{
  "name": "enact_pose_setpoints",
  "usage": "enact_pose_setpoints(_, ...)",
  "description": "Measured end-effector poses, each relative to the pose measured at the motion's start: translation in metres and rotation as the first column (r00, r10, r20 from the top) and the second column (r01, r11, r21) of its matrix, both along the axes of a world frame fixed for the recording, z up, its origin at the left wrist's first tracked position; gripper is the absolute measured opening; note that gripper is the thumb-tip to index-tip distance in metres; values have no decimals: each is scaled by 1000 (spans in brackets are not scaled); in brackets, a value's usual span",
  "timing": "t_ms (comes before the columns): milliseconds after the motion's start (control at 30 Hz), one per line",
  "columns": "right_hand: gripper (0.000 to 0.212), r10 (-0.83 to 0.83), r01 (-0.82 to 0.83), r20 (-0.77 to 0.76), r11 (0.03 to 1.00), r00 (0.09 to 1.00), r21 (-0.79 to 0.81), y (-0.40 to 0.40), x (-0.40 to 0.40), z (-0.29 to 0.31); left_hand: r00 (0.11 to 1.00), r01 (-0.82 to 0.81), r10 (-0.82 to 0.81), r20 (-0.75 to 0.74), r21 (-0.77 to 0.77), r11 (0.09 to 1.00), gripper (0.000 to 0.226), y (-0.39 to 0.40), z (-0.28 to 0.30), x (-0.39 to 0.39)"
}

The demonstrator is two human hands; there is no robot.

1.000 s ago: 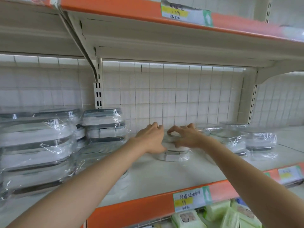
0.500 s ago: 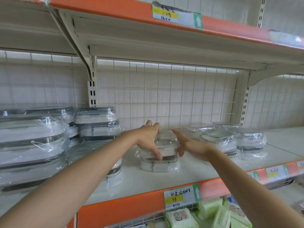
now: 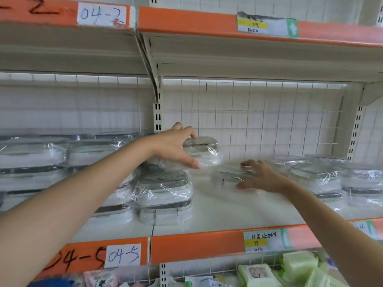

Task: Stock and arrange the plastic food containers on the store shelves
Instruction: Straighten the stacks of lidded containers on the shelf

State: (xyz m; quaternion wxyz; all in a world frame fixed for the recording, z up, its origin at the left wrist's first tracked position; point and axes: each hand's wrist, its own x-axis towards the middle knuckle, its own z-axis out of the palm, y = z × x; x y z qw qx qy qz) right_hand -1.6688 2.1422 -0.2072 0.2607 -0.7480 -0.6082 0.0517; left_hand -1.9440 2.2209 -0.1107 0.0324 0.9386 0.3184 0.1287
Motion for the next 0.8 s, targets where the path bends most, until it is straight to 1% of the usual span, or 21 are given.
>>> enact_pose_setpoints(67,75,-25,31,-75,997,997,71,-2,1,11,996,-25,25,-85,2,1000,84,4,-5,-15)
enact_pose_setpoints(133,73,-13,40,-188,989,982,143,-5,1,21,991,-32,31,-131,-8,999,82,8,-12,-26)
enact_pose_setpoints(233,67,110,-19,-353,967,929,253,-11,-11,33,988,-48,44,-145,-22,999,76,12,-16,-39)
enact_pose_setpoints(300,59,169,-43,-415,954,894,296,-13,-24,40,982,-62,58,-180,-17,998,73,11,-16,-45)
enact_pose_setpoints(367,56,220,-75,-448,945,867,319,-14,-38,46,968,-84,93,-235,46,995,74,7,-17,-49)
enact_pose_setpoints(433,55,275,-135,-433,935,858,327,-10,-53,54,957,-124,164,-240,176,977,70,1,-20,-54)
enact_pose_setpoints(467,56,293,-162,-414,932,862,323,-8,-62,57,958,-136,192,-212,252,958,64,-3,-22,-57)
enact_pose_setpoints(533,63,312,-201,-368,930,876,309,0,-79,64,976,-134,187,-110,372,919,49,-10,-24,-63)
enact_pose_setpoints(600,63,323,-231,-318,927,891,296,9,-95,73,992,-117,124,14,436,892,27,-18,-22,-71)
enact_pose_setpoints(633,61,332,-247,-297,924,895,291,14,-103,77,993,-115,96,66,453,884,18,-22,-19,-76)
enact_pose_setpoints(667,59,346,-268,-278,921,896,283,18,-110,82,991,-117,76,108,455,883,15,-26,-16,-81)
enact_pose_setpoints(733,55,376,-321,-232,916,897,242,28,-126,89,987,-124,66,150,422,898,17,-31,-11,-88)
enact_pose_setpoints(800,56,385,-367,-121,919,915,143,38,-141,93,985,-130,72,157,396,909,14,-35,-10,-93)
